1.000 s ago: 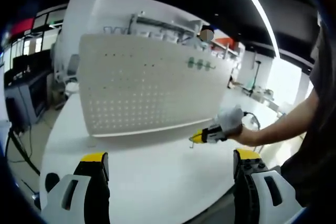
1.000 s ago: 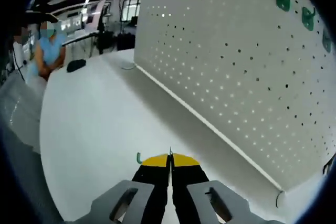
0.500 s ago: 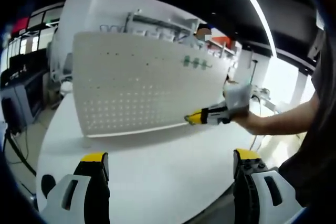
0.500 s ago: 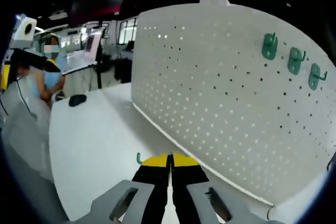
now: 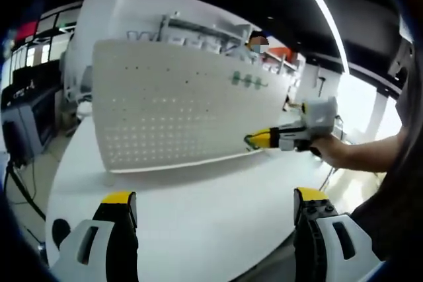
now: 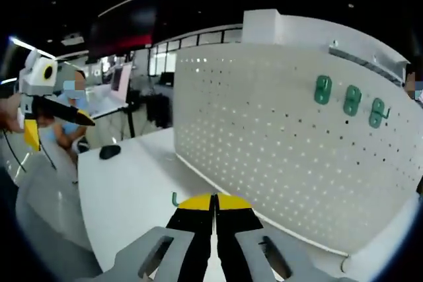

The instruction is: Insert the hook assembly into the mounting plate slot until the hook locks in place.

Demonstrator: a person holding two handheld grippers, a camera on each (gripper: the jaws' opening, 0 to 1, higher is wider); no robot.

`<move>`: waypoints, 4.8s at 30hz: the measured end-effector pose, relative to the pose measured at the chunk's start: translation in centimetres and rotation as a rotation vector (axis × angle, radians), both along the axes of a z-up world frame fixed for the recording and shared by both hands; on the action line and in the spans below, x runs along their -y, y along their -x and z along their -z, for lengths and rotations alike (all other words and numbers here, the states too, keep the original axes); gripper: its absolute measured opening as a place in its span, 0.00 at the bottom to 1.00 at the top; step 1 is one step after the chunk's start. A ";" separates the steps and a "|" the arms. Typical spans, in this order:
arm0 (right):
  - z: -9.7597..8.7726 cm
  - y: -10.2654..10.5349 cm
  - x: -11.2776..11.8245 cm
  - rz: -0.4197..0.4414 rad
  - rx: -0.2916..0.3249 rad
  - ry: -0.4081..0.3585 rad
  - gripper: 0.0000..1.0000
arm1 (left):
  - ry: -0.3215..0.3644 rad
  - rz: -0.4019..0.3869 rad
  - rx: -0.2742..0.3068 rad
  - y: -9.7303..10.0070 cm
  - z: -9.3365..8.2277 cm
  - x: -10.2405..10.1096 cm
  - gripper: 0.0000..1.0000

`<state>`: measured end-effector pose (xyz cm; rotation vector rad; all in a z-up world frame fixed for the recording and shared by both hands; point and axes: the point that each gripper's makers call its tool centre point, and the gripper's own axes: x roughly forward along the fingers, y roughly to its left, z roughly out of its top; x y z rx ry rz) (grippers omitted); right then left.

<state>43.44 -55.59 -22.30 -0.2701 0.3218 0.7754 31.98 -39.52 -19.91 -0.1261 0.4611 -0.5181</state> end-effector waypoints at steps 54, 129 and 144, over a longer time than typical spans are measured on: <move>-6.8 7.3 -5.8 -0.255 -0.108 -0.431 0.00 | 0.126 0.050 0.019 -2.0 -2.2 0.6 0.92; -9.5 13.1 -10.0 -0.673 -0.279 -0.656 0.00 | 0.433 0.424 0.096 0.9 -7.0 6.2 0.05; -6.6 13.1 -9.9 -0.649 -0.334 -0.540 0.01 | 0.300 0.398 -0.014 1.0 -4.2 6.8 0.01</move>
